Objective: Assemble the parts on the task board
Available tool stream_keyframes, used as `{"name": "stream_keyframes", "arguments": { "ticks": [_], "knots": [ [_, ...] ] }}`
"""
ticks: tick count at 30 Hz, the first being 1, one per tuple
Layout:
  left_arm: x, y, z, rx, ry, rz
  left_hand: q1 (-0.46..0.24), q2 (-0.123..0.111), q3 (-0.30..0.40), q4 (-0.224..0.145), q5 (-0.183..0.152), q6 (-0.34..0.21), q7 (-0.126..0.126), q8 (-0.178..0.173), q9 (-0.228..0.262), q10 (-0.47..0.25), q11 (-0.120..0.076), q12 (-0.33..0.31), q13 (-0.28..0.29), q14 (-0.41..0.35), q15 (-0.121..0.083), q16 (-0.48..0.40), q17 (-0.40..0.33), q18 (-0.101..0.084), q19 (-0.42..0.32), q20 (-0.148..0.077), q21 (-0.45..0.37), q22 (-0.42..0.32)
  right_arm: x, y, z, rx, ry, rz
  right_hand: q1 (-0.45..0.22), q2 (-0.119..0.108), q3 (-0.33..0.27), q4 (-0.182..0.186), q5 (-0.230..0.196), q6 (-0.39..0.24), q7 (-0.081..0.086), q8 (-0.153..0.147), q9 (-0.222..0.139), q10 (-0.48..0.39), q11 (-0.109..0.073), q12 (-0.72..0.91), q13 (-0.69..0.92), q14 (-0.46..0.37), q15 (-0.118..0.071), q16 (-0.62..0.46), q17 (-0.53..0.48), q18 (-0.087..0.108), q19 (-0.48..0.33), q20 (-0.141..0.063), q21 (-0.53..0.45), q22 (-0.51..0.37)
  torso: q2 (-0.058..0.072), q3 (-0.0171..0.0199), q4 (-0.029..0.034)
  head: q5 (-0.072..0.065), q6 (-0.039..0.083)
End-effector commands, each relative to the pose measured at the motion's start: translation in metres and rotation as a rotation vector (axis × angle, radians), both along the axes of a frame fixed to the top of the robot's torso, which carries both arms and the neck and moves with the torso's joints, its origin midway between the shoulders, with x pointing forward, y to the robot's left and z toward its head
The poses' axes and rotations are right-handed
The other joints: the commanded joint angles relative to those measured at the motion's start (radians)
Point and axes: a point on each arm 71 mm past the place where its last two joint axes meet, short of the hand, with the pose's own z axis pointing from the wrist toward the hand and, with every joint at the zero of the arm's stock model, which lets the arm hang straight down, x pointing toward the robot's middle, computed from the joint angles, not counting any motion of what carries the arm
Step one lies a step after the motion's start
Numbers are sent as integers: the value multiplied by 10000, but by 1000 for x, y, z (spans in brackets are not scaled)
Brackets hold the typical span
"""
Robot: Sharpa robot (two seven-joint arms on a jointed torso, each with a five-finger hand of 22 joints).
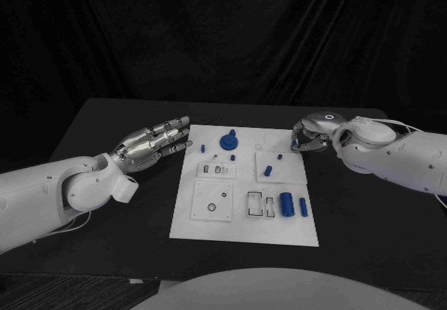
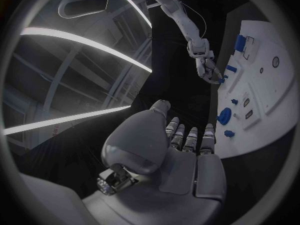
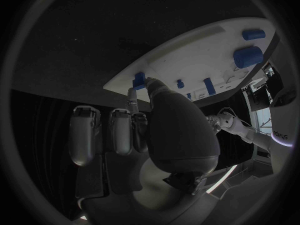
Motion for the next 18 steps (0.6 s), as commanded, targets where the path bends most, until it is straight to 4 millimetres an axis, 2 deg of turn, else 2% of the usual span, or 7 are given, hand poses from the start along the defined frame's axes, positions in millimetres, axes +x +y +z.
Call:
{"name": "stream_keyframes", "arguments": {
  "ticks": [1,4,6,18],
  "knots": [
    [-1,-2,0,-147,8,-145,48,69,36,-3,50,-18,19,29,13,-7,75,42,14,8,62,63,15,42,-25,70,39,14,0,-1,-2,-109,66,-158,42,129,146,-42,591,-134,-2,110,55,1048,20,35,2629,724,-46,53,819,6,538,-61,-70,2102,0,1,0,15,2],
    [-1,-2,0,-146,13,-151,48,69,36,-3,50,-18,19,29,13,-7,75,42,14,8,62,63,15,42,-25,70,39,14,0,-1,-2,-110,76,-146,133,147,276,-129,1201,-188,0,197,108,1048,22,35,2629,723,-41,54,816,4,543,-57,-70,2113,0,2,2,20,2],
    [-1,-2,0,-145,15,-152,48,69,36,-3,50,-18,19,29,13,-7,75,42,14,8,62,63,15,42,-25,70,39,14,0,-1,-2,-110,80,-142,174,152,332,-172,1389,-204,1,227,126,1048,22,35,2629,721,-41,51,809,6,541,-54,-77,2114,1,2,2,22,2],
    [-1,-2,0,-145,33,-163,47,65,58,-23,50,-25,21,29,12,-6,82,45,15,9,66,65,15,43,-23,73,40,15,-2,1,0,38,-134,-37,229,155,399,-238,1545,-188,17,283,155,1048,30,35,2629,718,-35,45,795,7,539,-50,-86,2115,-1,0,0,57,2]
  ]
}}
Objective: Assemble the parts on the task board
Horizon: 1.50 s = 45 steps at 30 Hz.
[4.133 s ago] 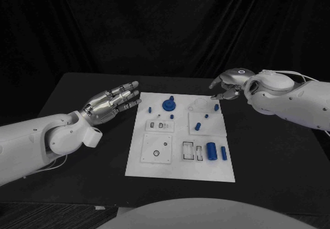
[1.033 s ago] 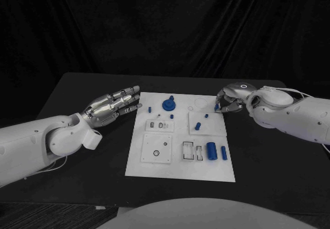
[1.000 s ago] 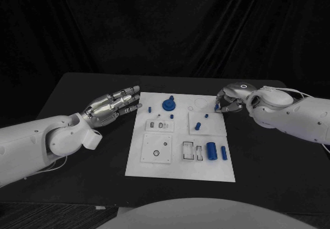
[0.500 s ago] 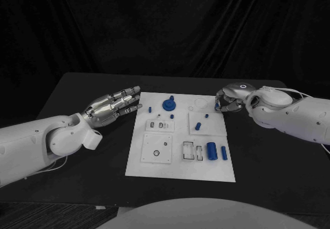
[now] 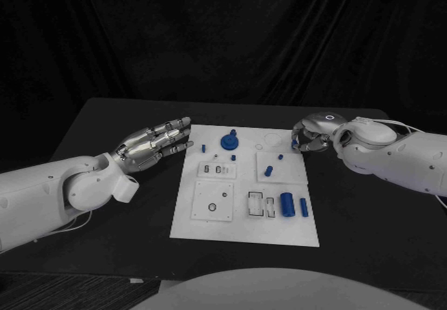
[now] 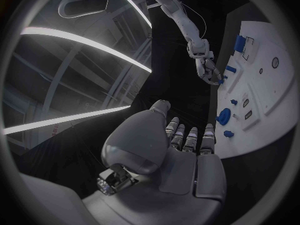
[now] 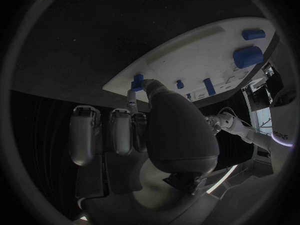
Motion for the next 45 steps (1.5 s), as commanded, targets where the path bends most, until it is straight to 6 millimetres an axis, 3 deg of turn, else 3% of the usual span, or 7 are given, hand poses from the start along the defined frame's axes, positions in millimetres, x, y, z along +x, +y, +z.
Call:
{"name": "stream_keyframes", "arguments": {
  "ticks": [1,13,16,23,30,38,45],
  "knots": [
    [-1,-1,0,-149,-1,-121,47,65,59,-23,51,-25,22,29,12,-6,82,45,15,9,66,64,16,43,-22,73,40,15,-2,0,2,127,-320,-1,70,6,59,21,64,-13,-25,50,23,1048,30,35,2631,719,-35,45,795,7,539,-50,-38,2117,-2,0,-2,8,2],
    [0,-2,0,-115,23,-130,45,63,73,-35,52,-28,24,29,12,-6,87,41,14,9,68,65,16,44,-20,76,41,16,-11,21,36,1149,-1813,492,25,-56,45,16,-38,62,23,127,58,1048,64,35,2631,724,-18,59,817,5,543,-39,-36,2123,-12,-7,-16,46,2],
    [0,-3,-1,-100,32,-132,45,63,73,-35,52,-28,24,29,12,-6,87,41,14,9,68,65,16,44,-20,76,41,16,-16,35,48,1406,-2234,757,-36,-106,25,30,-299,123,52,196,89,1048,90,35,2631,725,2,63,820,1,552,-23,-23,2134,-23,-15,-20,61,2],
    [0,-5,-1,-93,53,-176,43,60,82,-43,51,-20,24,33,13,-6,88,43,15,10,68,67,17,44,-16,77,44,17,-32,77,60,1947,-2629,1436,-32,-149,17,-1,-444,149,64,237,112,1048,98,35,2631,710,9,22,737,8,544,-15,-49,2127,-30,-17,11,98,2],
    [0,-7,-1,-91,63,-215,40,56,89,-50,51,-15,24,36,14,-5,87,50,16,12,68,70,18,45,-15,77,44,17,-47,116,46,1962,-2468,2275,-27,-147,24,-32,-588,129,92,247,123,1048,119,35,2631,699,19,-9,678,14,535,-6,-76,2119,-30,-20,20,174,2],
    [0,-8,-1,-82,75,-235,40,56,89,-50,51,-15,24,36,14,-5,87,50,16,12,68,70,18,45,-15,77,44,17,-55,142,25,1805,-2113,2774,2,-128,46,-68,-623,134,106,259,131,1048,128,35,2631,690,28,-33,631,20,526,-2,-100,2110,-1,-3,4,372,2],
    [0,-11,-1,-103,77,-297,40,56,89,-50,51,-15,24,36,14,-5,87,50,16,12,68,70,18,45,-15,77,44,17,-59,159,14,1517,-1781,3077,23,-118,63,-99,-631,112,127,252,131,1048,140,35,2631,680,37,-59,581,27,516,4,-125,2101,-5,-6,9,321,2]
  ]
}}
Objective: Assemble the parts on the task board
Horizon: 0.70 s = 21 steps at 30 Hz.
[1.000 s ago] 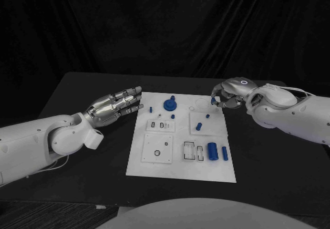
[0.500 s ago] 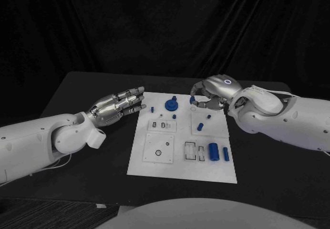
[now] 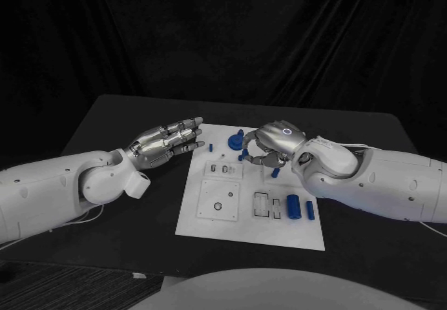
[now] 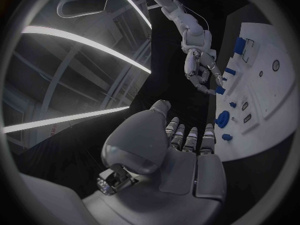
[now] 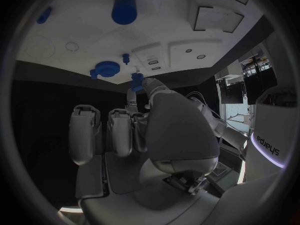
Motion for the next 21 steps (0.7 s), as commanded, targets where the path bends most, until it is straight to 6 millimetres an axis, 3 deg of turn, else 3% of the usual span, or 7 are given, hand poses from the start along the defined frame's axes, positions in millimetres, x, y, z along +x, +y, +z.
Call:
{"name": "stream_keyframes", "arguments": {
  "ticks": [1,7,21],
  "knots": [
    [0,-3,0,-143,-4,-130,41,56,47,-8,51,-15,23,36,15,-5,87,50,16,12,68,32,11,45,-15,78,44,11,-1,4,-4,-479,-65,-46,43,-19,26,-62,-38,7,75,39,8,1048,70,36,2634,678,39,-64,566,28,515,5,-59,2094,8,8,-2,-53,2],
    [0,-5,0,-160,-4,-167,41,56,47,-8,51,-15,23,36,15,-5,87,50,16,12,68,32,11,45,-15,78,44,11,-2,12,-10,-606,71,60,40,-11,34,-70,-32,-15,84,28,4,1048,78,36,2634,673,44,-78,540,31,510,9,-72,2089,14,10,-23,-49,2],
    [0,-5,0,-184,-6,-198,41,56,47,-8,51,-15,23,36,15,-5,87,50,16,12,68,32,11,45,-15,78,44,11,-4,19,-22,-964,487,72,38,0,53,-108,-21,-75,108,-1,-5,1048,93,36,2634,661,62,-110,483,38,498,22,-103,2079,4,10,-9,-35,2]
  ]
}}
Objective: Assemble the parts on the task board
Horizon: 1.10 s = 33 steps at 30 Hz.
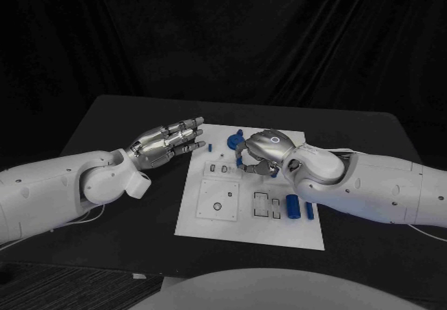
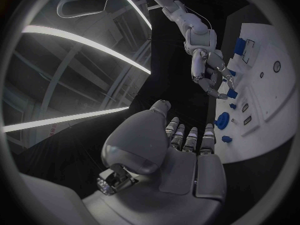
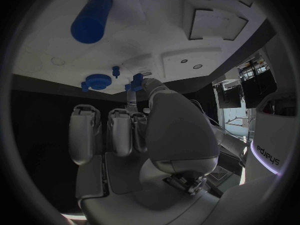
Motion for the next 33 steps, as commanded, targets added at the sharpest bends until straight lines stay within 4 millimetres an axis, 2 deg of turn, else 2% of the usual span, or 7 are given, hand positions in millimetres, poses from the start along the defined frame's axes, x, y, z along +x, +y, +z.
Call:
{"name": "stream_keyframes", "arguments": {
  "ticks": [1,22,31,33],
  "knots": [
    [-1,-2,1,-178,-13,-139,40,56,47,-8,51,-15,23,36,15,-5,87,50,16,12,68,32,12,45,-15,78,44,12,0,0,-4,-346,134,-182,38,0,-3,-52,-21,-36,71,11,7,1048,94,35,2635,661,62,-71,485,38,498,22,-63,2081,-3,1,7,-7,2],
    [-1,-3,0,-195,2,-196,27,44,83,-38,51,-13,21,43,16,-4,79,44,15,12,67,30,11,48,-13,79,44,12,1,3,-14,-486,331,-272,41,12,21,-113,-51,-119,87,-27,-3,1048,104,35,2635,645,82,-114,408,46,484,39,-99,2069,-2,2,7,8,2],
    [-1,-3,0,-193,14,-201,27,44,83,-38,51,-13,21,43,16,-4,79,44,15,12,67,30,11,48,-13,79,44,12,1,3,-16,-518,368,-306,2,16,21,-171,-202,-185,92,-51,-7,1048,111,35,2635,644,97,-124,393,51,479,57,-119,2065,5,1,11,3,2],
    [-1,-3,0,-192,18,-204,12,45,118,-59,51,-31,24,41,13,-4,82,41,14,11,73,27,11,48,-14,82,42,10,1,4,-16,-537,386,-299,-49,23,20,-218,-376,-294,94,-105,-26,1048,115,35,2635,644,101,-132,380,52,479,68,-127,2066,4,2,10,8,2]
  ]
}}
